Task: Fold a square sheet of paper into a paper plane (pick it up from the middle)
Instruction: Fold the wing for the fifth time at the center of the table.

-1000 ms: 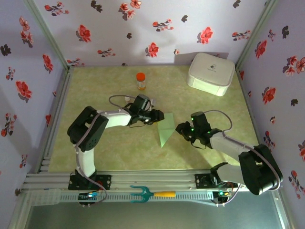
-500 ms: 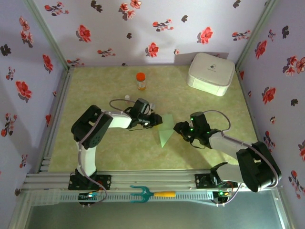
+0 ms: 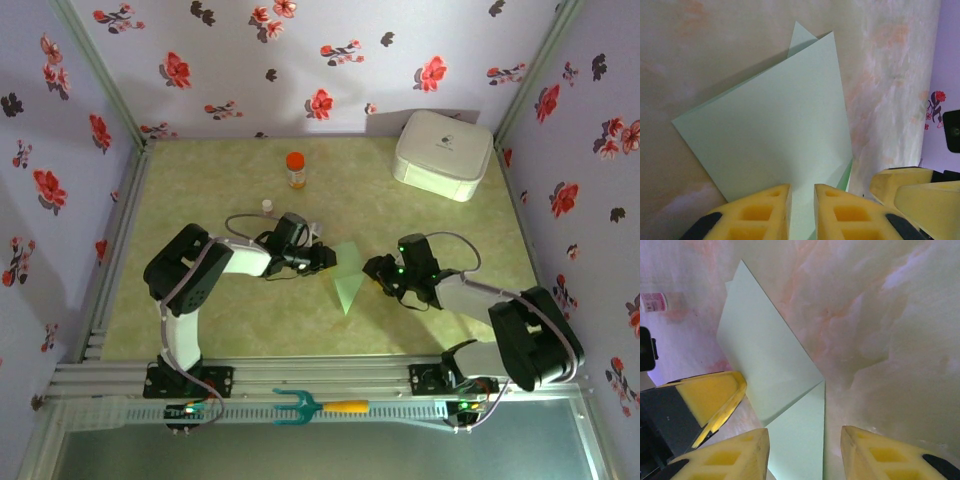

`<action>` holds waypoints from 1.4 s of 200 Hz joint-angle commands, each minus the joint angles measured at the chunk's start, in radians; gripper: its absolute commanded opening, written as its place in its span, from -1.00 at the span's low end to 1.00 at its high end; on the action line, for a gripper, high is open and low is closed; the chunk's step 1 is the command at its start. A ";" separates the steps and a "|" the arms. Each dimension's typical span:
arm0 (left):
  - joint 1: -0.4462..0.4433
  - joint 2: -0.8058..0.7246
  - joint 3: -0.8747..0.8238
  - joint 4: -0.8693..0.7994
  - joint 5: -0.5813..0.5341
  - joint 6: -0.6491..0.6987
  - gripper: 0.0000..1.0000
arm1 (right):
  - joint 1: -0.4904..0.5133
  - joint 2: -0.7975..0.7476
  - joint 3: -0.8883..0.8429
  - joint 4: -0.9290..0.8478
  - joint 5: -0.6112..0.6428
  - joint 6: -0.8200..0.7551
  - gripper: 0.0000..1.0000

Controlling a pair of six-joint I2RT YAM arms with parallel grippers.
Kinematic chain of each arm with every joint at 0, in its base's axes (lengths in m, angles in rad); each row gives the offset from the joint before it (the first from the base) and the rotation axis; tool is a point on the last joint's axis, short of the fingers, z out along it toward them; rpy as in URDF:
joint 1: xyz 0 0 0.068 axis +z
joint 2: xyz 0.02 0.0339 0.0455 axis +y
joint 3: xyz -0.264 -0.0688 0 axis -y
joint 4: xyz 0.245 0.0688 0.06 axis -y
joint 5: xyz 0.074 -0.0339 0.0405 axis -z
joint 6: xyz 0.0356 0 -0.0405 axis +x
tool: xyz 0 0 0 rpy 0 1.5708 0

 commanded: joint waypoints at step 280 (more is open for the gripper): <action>0.017 -0.012 -0.013 -0.044 0.001 -0.008 -0.73 | -0.017 0.131 0.077 0.010 -0.126 0.026 -0.33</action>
